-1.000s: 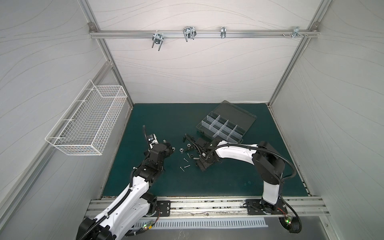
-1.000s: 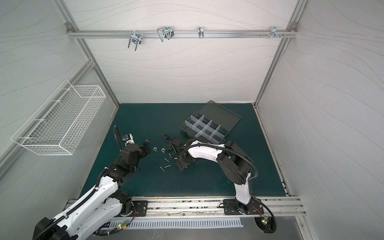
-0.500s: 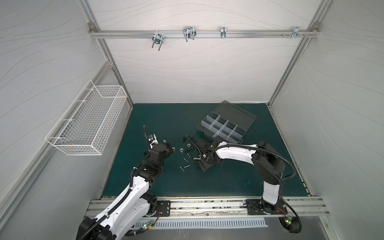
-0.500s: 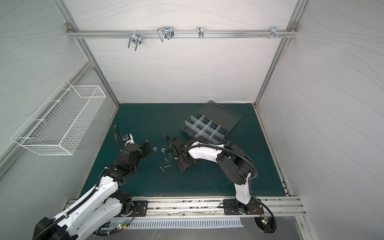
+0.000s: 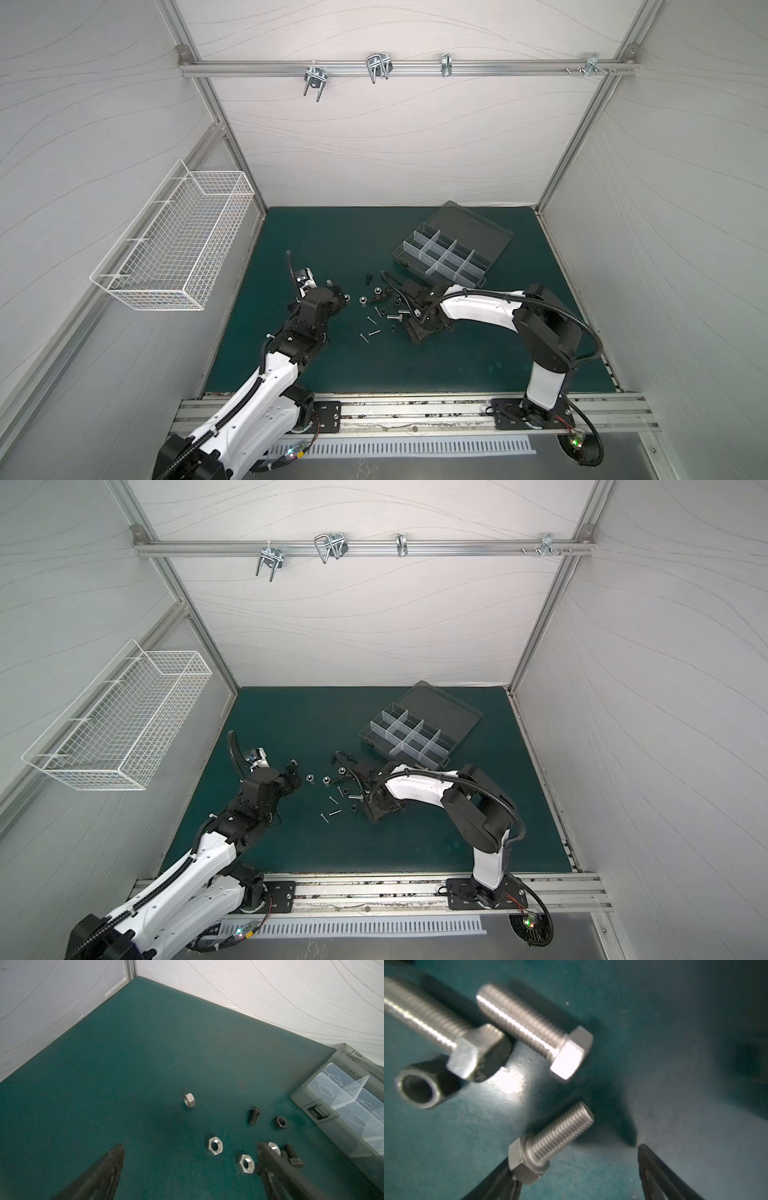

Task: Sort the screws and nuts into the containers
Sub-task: 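Move the right gripper back over the pile to another silver bolt, then lower the right gripper and grasp the silver hex bolt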

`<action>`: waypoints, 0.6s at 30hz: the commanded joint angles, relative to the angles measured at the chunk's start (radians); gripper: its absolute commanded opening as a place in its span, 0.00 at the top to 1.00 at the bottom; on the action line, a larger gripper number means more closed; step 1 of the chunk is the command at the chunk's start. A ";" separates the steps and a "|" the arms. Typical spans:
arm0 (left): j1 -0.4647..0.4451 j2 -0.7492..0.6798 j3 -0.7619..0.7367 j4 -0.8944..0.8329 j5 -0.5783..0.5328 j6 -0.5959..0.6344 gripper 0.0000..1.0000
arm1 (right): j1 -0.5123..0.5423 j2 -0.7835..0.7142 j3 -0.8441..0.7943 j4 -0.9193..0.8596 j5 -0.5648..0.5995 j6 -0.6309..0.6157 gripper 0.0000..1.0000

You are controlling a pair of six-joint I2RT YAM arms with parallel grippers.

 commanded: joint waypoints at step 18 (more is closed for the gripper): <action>0.000 0.019 0.024 0.028 -0.021 -0.018 0.00 | -0.023 0.015 0.019 0.066 -0.110 0.028 0.28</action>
